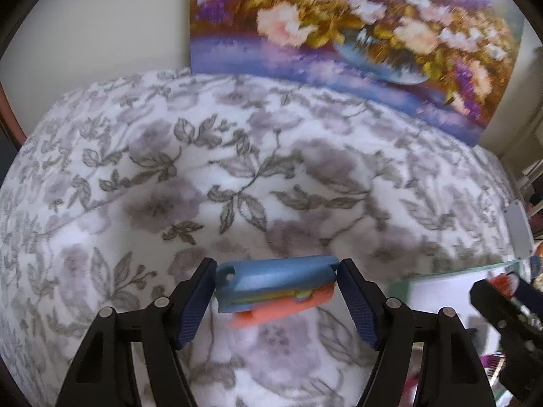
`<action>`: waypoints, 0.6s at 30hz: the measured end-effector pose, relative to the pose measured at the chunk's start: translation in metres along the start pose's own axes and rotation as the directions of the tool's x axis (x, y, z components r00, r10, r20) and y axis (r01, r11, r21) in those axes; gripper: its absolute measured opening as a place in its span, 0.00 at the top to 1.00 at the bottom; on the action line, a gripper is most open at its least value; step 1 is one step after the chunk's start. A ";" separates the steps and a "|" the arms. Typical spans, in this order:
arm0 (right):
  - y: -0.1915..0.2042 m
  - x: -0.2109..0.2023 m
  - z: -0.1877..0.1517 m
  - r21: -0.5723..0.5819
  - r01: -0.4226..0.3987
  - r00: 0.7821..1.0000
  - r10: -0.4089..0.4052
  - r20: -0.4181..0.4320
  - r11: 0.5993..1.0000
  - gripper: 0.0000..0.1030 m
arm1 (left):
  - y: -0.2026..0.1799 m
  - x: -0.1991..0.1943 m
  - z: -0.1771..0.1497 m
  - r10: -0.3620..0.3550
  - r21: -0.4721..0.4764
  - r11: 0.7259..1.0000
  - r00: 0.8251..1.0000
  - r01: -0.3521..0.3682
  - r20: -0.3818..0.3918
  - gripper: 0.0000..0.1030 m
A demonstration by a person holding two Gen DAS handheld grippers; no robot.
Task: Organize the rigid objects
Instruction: 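Grasp the orange-blue toy knife with the left tool while the right tool holds the glue bottle, then carry the toy knife and glue bottle into the tray and open both tools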
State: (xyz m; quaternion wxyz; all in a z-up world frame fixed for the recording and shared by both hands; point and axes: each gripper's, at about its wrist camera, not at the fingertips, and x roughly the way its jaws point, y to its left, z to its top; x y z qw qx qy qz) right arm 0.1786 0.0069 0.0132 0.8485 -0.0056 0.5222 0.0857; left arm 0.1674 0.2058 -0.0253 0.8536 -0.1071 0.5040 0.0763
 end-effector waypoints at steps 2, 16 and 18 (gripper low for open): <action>-0.004 -0.009 -0.002 0.002 0.012 1.000 -0.012 0.000 1.000 0.23 | -0.004 -0.014 -0.001 -0.026 -0.016 1.000 1.000 0.026 0.009 0.27; -0.054 -0.058 -0.061 0.084 0.042 0.999 -0.041 -0.022 0.996 0.23 | -0.041 -0.101 -0.041 -0.092 0.018 0.996 0.994 0.091 0.063 0.27; -0.062 -0.061 -0.070 0.098 0.057 0.998 -0.054 -0.029 0.994 0.23 | -0.047 -0.109 -0.049 -0.104 0.031 0.994 0.993 0.103 0.062 0.27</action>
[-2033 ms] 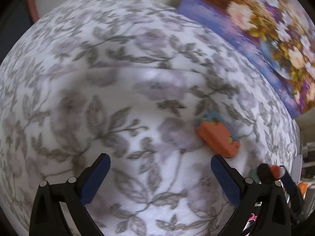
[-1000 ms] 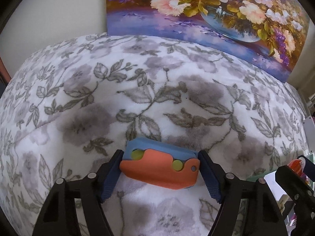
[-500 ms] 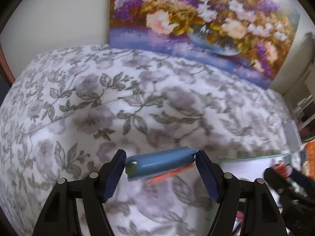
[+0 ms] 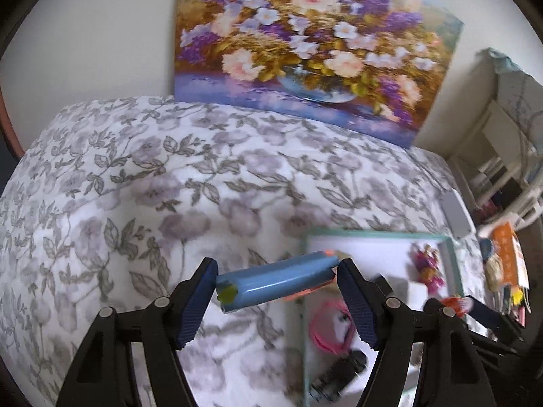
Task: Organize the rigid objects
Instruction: 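Carry the toy knife and glue bottle into the tray and open both tools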
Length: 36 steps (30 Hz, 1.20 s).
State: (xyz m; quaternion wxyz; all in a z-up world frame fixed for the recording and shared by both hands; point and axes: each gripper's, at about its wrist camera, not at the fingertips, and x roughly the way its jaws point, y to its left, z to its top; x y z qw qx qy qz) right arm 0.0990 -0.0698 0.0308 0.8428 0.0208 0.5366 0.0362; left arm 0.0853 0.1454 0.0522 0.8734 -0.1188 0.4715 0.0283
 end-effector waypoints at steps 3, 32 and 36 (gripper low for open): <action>-0.011 -0.004 -0.010 0.016 0.017 1.000 -0.017 -0.002 1.000 0.23 | -0.014 -0.013 -0.010 -0.020 0.030 0.999 1.000 0.019 0.008 0.27; -0.061 0.035 -0.052 0.064 0.089 0.980 -0.076 -0.183 0.994 0.23 | -0.092 0.007 -0.084 -0.052 0.181 0.980 0.985 0.082 -0.162 0.26; -0.060 0.041 -0.053 0.054 0.097 0.976 -0.084 -0.199 0.994 0.23 | -0.088 0.016 -0.085 -0.060 0.162 0.983 0.982 0.090 -0.179 0.26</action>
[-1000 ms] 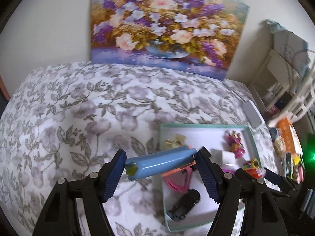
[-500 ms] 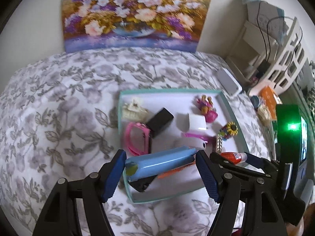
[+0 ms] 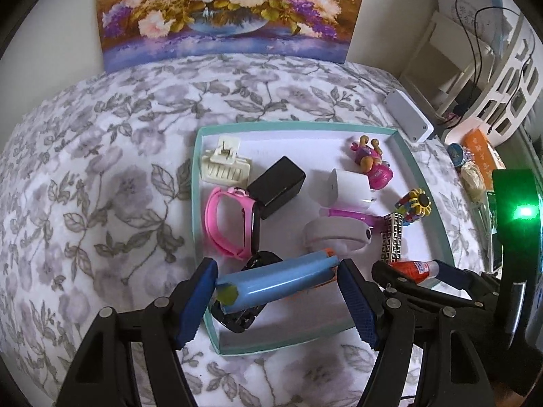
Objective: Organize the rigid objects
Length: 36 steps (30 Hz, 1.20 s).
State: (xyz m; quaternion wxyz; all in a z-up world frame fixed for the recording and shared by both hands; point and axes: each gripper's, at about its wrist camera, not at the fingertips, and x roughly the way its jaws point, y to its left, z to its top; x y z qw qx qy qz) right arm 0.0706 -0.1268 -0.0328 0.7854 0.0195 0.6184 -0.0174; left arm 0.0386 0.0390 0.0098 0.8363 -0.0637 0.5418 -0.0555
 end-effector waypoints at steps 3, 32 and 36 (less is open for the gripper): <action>0.001 0.001 0.000 -0.005 -0.001 1.000 0.001 -0.004 1.000 0.23 | 0.005 0.003 0.000 -0.036 -0.025 0.999 0.999 0.035 -0.009 0.25; 0.008 -0.013 -0.013 -0.017 -0.017 0.998 0.018 0.060 1.000 0.09 | 0.085 -0.019 -0.023 0.175 -0.216 0.960 0.984 -0.179 -0.034 0.00; 0.012 -0.019 -0.017 -0.024 -0.032 0.997 0.034 0.076 0.999 0.09 | 0.094 -0.021 -0.029 0.177 -0.241 0.954 0.984 -0.181 -0.039 0.00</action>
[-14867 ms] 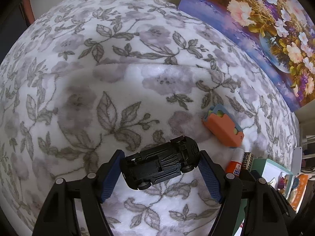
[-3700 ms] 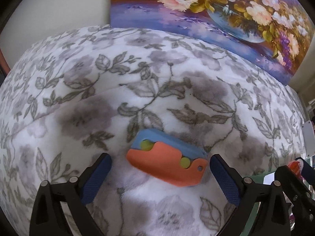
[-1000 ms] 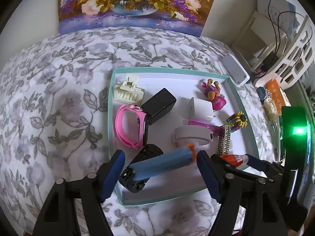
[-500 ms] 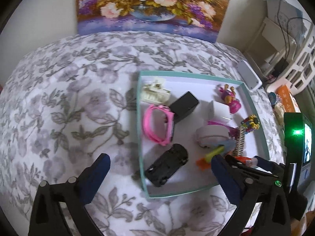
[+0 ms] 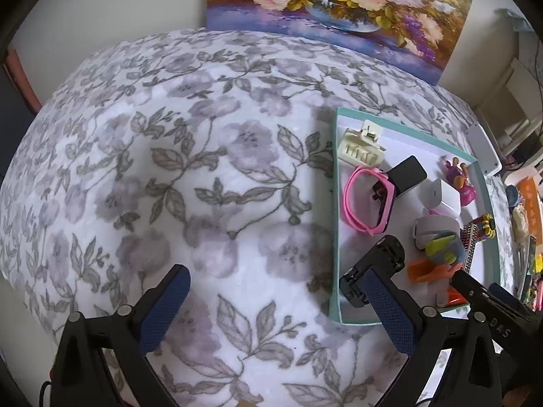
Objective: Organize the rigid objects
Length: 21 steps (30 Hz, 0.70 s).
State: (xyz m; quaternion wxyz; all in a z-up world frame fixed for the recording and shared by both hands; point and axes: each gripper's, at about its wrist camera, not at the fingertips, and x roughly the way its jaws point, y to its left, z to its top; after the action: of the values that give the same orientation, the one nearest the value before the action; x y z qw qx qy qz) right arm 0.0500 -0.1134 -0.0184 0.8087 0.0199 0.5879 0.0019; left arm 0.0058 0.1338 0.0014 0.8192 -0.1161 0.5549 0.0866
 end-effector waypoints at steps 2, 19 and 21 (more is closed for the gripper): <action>0.002 -0.003 -0.002 -0.005 -0.004 1.000 0.004 0.006 1.000 0.09 | 0.002 -0.002 -0.002 0.002 -0.002 1.000 1.000 -0.002 0.004 0.00; 0.020 -0.024 -0.018 -0.033 -0.016 0.999 0.017 0.040 0.999 0.09 | 0.017 -0.011 -0.014 0.037 -0.012 0.999 0.999 -0.037 -0.027 0.00; 0.021 -0.025 -0.019 -0.032 -0.015 0.999 0.016 0.045 0.999 0.09 | 0.017 -0.012 -0.015 0.052 -0.005 0.999 0.998 -0.052 -0.027 0.00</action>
State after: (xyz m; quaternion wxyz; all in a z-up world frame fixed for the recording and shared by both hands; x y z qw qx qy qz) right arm 0.0248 -0.0922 0.0007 0.8221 0.0116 0.5690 0.0172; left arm -0.0165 0.1455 0.0053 0.8087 -0.1052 0.5685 0.1081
